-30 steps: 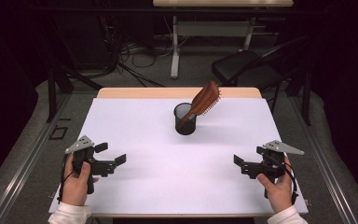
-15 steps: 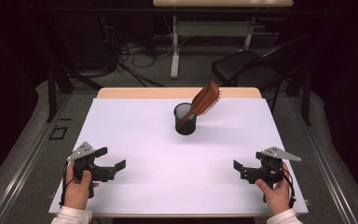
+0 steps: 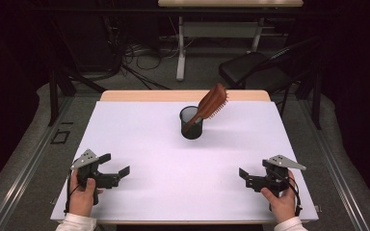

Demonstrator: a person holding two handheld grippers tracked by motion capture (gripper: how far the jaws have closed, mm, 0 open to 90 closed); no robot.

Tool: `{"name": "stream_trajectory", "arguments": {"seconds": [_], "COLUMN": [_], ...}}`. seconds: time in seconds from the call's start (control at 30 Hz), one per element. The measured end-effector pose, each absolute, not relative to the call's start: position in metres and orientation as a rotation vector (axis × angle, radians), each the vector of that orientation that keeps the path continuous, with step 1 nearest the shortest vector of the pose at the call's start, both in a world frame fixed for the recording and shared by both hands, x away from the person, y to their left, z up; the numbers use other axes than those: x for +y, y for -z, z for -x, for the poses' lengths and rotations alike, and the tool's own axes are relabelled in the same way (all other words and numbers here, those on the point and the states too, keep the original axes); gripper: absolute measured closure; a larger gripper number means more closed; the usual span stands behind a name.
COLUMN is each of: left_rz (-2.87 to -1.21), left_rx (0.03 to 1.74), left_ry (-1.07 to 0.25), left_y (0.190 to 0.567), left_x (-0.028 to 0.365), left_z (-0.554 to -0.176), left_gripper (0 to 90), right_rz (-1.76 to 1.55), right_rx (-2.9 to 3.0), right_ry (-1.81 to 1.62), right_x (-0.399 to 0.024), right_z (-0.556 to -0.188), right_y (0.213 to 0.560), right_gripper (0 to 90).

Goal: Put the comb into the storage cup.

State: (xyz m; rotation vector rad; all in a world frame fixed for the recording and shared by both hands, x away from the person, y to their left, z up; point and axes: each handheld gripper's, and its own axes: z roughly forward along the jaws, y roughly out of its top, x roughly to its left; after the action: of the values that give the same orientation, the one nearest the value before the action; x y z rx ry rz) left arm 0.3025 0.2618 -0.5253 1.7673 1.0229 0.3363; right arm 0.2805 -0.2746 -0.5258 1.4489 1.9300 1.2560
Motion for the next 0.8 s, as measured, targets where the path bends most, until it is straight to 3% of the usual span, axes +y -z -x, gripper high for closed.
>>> {"name": "stream_trajectory", "arguments": {"seconds": [0.8], "left_rz": [-1.778], "left_rx": [1.034], "left_ry": [-0.329], "left_y": [0.534], "left_x": [0.26], "left_z": [-0.305], "left_gripper": [0.4], "right_rz": [-1.415], "right_rx": [1.941], "right_ry": [-1.246], "right_x": [-0.267], "right_z": [-0.282], "right_y": [0.535], "right_gripper": [0.0]}}
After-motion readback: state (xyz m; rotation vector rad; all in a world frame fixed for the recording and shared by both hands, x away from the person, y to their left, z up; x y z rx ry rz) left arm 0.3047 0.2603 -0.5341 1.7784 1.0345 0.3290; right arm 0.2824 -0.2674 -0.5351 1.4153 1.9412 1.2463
